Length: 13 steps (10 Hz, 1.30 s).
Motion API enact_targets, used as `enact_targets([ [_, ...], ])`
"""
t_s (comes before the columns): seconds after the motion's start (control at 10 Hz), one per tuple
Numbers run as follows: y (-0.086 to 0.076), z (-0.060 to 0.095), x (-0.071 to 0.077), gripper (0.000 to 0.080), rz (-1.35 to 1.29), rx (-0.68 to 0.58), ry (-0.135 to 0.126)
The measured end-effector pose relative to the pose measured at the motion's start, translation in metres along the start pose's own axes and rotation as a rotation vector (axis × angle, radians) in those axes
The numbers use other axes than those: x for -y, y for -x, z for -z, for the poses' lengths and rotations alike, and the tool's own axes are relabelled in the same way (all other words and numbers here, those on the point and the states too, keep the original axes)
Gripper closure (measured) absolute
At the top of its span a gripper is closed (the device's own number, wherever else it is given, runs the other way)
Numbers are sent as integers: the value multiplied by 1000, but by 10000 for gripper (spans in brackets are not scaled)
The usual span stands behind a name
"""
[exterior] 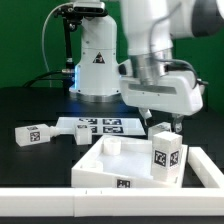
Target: Assemble square table
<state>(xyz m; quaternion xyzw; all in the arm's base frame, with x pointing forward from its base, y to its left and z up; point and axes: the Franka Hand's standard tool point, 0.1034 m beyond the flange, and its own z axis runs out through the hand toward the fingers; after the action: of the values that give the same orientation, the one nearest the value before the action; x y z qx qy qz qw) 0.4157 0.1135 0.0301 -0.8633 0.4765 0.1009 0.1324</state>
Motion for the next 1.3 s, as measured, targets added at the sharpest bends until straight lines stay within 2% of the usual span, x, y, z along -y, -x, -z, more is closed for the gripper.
enact_targets([
  [0.2,-2,11,8,151,15,149,20],
  [0.4,2,14,6,151,2,245,27],
  [0.5,4,13,1,151,6,335,39],
  [0.6,-3,12,0,151,-6,387,37],
  [0.7,-13,7,6,151,135,342,7],
  [0.9,-11,7,13,151,299,334,-16],
  [1.2,-13,7,11,151,272,336,-6],
  [1.3,-14,11,12,151,311,387,23],
])
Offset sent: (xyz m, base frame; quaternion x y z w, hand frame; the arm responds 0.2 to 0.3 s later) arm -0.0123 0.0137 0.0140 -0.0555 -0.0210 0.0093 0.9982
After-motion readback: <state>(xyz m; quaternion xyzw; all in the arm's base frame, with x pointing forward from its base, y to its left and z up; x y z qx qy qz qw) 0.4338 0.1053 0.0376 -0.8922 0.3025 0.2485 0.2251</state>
